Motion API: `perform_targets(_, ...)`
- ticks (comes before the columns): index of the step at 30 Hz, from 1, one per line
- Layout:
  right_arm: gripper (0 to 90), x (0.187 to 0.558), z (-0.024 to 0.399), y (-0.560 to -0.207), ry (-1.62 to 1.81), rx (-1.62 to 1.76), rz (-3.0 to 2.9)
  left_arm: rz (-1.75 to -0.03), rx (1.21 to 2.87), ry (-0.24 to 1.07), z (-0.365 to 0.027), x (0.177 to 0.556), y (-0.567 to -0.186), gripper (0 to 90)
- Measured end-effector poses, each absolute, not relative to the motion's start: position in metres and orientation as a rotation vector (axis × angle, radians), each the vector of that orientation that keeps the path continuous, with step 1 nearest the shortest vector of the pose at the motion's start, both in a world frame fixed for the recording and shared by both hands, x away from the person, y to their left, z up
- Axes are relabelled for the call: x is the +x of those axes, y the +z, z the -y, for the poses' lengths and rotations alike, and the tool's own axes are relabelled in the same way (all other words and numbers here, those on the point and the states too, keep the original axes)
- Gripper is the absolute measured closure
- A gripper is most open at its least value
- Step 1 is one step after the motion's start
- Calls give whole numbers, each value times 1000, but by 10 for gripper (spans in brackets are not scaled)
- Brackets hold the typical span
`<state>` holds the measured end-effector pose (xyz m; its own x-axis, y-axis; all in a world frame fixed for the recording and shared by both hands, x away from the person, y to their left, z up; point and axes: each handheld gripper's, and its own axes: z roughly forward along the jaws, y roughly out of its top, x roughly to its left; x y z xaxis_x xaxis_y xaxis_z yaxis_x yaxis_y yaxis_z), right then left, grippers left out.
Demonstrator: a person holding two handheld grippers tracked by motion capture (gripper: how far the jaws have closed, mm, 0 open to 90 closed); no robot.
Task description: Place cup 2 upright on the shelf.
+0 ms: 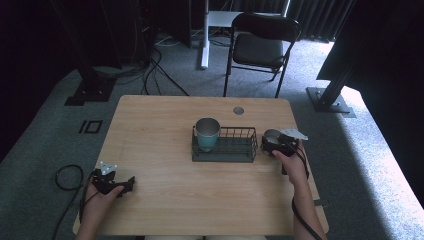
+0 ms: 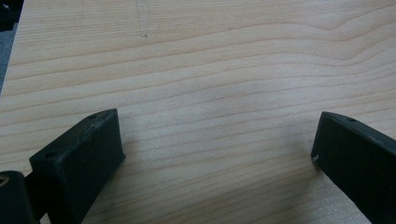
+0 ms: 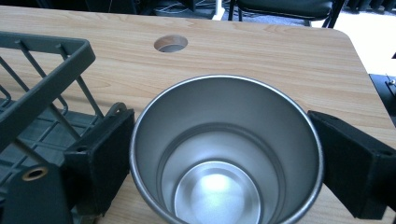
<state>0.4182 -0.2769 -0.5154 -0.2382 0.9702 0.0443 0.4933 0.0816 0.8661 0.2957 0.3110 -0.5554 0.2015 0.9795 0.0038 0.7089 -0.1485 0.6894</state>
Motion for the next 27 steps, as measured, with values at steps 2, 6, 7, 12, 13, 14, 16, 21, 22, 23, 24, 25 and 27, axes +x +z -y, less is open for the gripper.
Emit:
perform_targets(2,109,419,276,-516,1072,1448,-1799,-1566,1924,630,-311,296,-555,25)
perform_targets(6,112,420,276,-517,1058,1449,-1805,-1566,1924,631,-311,296,-555,25)
perform_targets(7,124,421,276,-517,1057,1446,-1802,-1567,1924,630,-311,296,-555,25)
perform_targets(12,129,421,276,-515,1050,1450,-1805,-1566,1924,630,-311,296,-555,25)
perform_targets(13,129,421,276,-514,1058,1454,-1803,-1567,1924,631,-311,296,-555,25)
perform_targets(14,129,421,276,-513,1063,1451,-1805,-1566,1924,630,-311,296,-555,25)
perform_targets(16,129,420,277,-510,1067,1452,-1804,-1567,1924,630,-311,296,-555,25)
perform_targets(21,130,420,279,-502,1074,1443,-1801,-1566,1924,630,-311,296,-555,25)
perform_targets(22,130,420,280,-500,1078,1437,-1803,-1567,1923,630,-311,296,-555,25)
perform_targets(23,130,420,280,-498,1078,1435,-1803,-1566,1925,630,-311,296,-555,25)
perform_targets(24,130,419,281,-497,1079,1428,-1802,-1566,1924,631,-311,296,-555,25)
perform_targets(25,130,419,281,-495,1076,1423,-1808,-1566,1924,630,-311,296,-555,25)
perform_targets(27,130,418,282,-492,1077,1415,-1813,-1566,1924,631,-311,296,-555,25)
